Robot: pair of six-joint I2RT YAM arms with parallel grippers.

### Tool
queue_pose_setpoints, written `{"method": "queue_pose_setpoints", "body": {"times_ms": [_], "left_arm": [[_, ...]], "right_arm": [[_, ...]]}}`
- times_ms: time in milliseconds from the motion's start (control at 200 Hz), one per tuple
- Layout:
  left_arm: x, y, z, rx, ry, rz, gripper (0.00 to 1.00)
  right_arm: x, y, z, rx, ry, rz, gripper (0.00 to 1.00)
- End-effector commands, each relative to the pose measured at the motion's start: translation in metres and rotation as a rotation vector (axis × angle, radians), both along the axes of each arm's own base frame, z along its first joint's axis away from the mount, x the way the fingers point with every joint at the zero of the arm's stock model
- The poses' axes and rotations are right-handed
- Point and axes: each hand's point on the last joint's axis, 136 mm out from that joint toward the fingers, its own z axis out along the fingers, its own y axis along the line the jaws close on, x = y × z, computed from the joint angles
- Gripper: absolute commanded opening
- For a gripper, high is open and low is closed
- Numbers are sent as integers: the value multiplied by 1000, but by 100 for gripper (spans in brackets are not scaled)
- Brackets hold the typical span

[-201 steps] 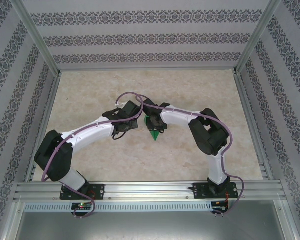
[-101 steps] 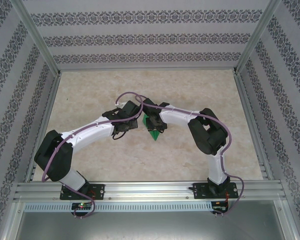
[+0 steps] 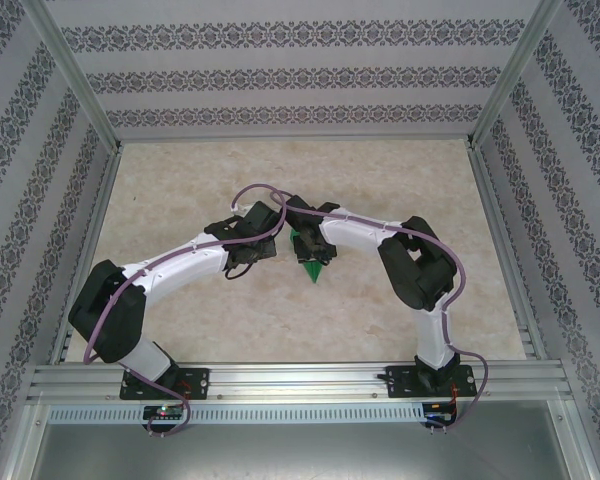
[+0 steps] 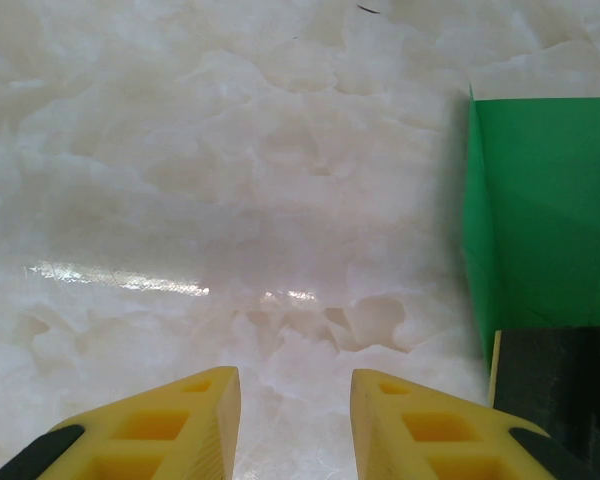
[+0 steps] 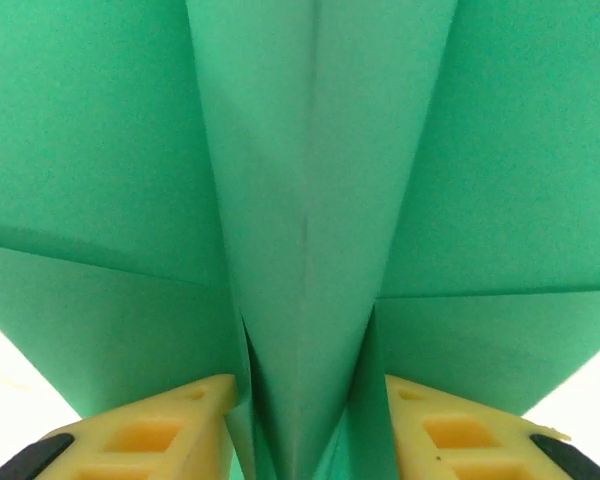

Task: Fold a paper plane with a square sheet of paper (pick it up from the middle)
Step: Move a paper plane to the center of the table.

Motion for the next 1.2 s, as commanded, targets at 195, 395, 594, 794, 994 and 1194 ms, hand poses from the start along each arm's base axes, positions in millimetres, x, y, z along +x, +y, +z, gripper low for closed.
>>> {"method": "queue_pose_setpoints", "body": {"times_ms": [195,395,594,794,994,1194], "left_arm": [[13,-5,11,-31,-36,3,36],[12,-5,10,-33,-31,4,36],[11,-3,12,-28,-42,5,37],[14,-2,18,-28,-69,2,37],[15,1,27,-44,-117,4,38],[16,8,38,-37,-169,18,38]], "right_arm": [[12,-2,35,6,-75,8,42],[13,2,42,10,-87,15,43],[17,1,69,39,-156,8,45],[20,-4,116,76,-297,8,50],[19,-32,174,69,-547,-27,52],[8,-71,227,93,-796,-94,65]]}}
